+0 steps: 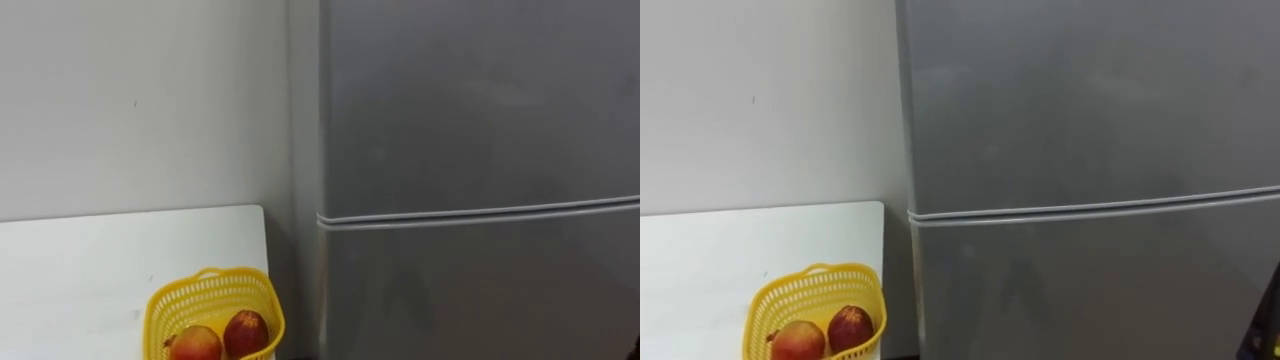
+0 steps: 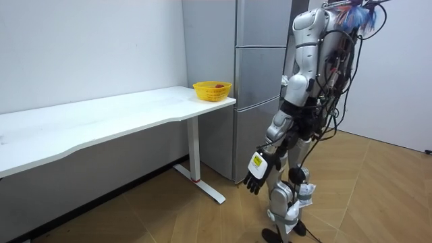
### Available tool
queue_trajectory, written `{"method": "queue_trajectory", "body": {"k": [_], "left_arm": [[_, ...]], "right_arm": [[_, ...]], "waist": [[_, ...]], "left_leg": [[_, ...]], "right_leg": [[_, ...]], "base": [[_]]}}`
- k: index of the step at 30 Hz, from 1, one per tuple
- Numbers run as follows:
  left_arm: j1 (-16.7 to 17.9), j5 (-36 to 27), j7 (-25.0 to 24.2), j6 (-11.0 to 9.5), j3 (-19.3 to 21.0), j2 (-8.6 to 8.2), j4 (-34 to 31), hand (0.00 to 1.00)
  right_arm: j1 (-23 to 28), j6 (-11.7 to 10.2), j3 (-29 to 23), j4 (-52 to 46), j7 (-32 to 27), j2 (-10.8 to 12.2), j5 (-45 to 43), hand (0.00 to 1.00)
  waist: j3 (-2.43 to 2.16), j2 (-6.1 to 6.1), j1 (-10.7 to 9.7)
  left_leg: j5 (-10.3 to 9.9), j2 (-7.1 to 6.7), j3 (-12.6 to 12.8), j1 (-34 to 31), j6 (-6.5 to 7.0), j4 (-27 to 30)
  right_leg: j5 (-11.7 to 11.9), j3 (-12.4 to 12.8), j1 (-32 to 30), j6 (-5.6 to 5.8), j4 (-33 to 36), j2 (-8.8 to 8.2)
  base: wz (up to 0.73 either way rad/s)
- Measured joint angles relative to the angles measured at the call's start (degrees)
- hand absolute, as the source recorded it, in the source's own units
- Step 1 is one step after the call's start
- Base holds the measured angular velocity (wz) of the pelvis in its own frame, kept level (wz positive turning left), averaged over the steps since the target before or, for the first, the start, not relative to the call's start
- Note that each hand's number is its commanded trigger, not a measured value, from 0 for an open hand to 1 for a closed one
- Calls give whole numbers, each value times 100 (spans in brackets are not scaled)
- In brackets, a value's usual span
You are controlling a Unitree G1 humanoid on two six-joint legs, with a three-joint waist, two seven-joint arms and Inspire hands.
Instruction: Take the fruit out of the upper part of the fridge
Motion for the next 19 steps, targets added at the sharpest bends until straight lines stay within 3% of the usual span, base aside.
{"method": "queue_trajectory", "body": {"k": [9,19], "left_arm": [[-33,269,-280,294,9,0,117,0],[-138,264,-351,391,38,-2,224,0]], "right_arm": [[-61,310,41,712,791,-9,60,0],[-29,317,43,974,953,-29,137,0]], "waist": [[0,4,5],[5,9,9]], "left_leg": [[-23,-4,-98,10,-8,-33],[-23,-17,-131,52,-8,-32]], "right_leg": [[-9,-80,25,-7,0,-2],[-27,-82,80,2,-37,-5]], "base": [[4],[0]]}}
